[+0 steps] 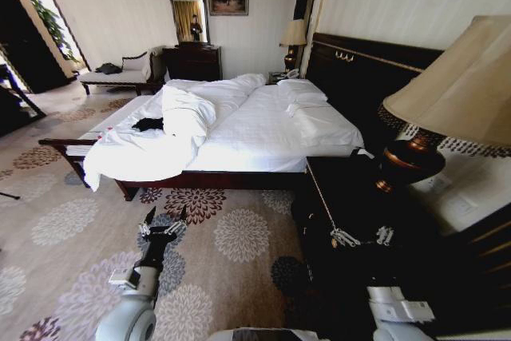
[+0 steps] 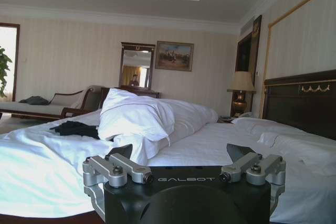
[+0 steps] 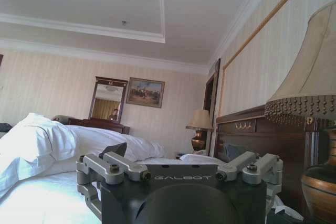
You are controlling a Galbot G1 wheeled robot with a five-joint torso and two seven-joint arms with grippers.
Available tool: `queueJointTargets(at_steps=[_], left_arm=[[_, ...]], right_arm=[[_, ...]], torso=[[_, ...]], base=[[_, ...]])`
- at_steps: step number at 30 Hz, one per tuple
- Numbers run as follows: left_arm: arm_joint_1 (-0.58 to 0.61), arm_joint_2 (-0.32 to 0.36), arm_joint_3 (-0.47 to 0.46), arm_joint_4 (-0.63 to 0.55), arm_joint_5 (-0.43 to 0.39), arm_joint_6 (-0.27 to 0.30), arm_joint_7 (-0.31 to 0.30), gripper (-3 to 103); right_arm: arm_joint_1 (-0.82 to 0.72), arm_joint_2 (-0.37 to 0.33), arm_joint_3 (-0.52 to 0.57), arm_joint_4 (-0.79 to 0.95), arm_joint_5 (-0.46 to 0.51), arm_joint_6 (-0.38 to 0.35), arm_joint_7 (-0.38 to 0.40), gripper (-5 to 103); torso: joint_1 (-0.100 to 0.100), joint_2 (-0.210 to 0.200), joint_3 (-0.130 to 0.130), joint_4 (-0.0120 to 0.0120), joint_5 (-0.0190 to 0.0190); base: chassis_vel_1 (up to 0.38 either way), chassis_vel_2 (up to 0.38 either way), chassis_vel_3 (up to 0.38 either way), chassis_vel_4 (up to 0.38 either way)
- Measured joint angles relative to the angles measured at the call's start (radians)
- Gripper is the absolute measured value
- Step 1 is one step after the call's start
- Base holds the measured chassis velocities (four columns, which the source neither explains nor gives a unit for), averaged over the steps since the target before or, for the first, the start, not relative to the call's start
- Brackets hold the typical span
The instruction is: Fold the clothes on the bed.
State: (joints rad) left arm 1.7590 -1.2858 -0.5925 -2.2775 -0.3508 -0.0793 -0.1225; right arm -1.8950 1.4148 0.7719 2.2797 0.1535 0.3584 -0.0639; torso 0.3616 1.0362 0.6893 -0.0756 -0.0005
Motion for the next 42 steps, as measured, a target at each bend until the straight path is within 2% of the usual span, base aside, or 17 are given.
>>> queueJointTargets(at_steps=[23,42], left_arm=[[0.015,-0.022,-0.005,-0.015,0.015,-0.002,0.005,100],[0.019,-0.025,-0.007,-0.019,0.018,-0.004,0.006,100]], right_arm=[[0.023,-0.011,-0.011,-0.02,0.009,0.006,-0.032,100],[0.026,-0.006,-0.014,-0.021,0.013,0.013,-0.034,100]], torso=[[0.0,0.0,0.0,-0.0001,0.0001],[0.0,0.0,0.0,0.0001,-0.0001]], base=[[-0.002,0.001,0.002,-0.003],[-0.083,0.097,0.089,-0.089]])
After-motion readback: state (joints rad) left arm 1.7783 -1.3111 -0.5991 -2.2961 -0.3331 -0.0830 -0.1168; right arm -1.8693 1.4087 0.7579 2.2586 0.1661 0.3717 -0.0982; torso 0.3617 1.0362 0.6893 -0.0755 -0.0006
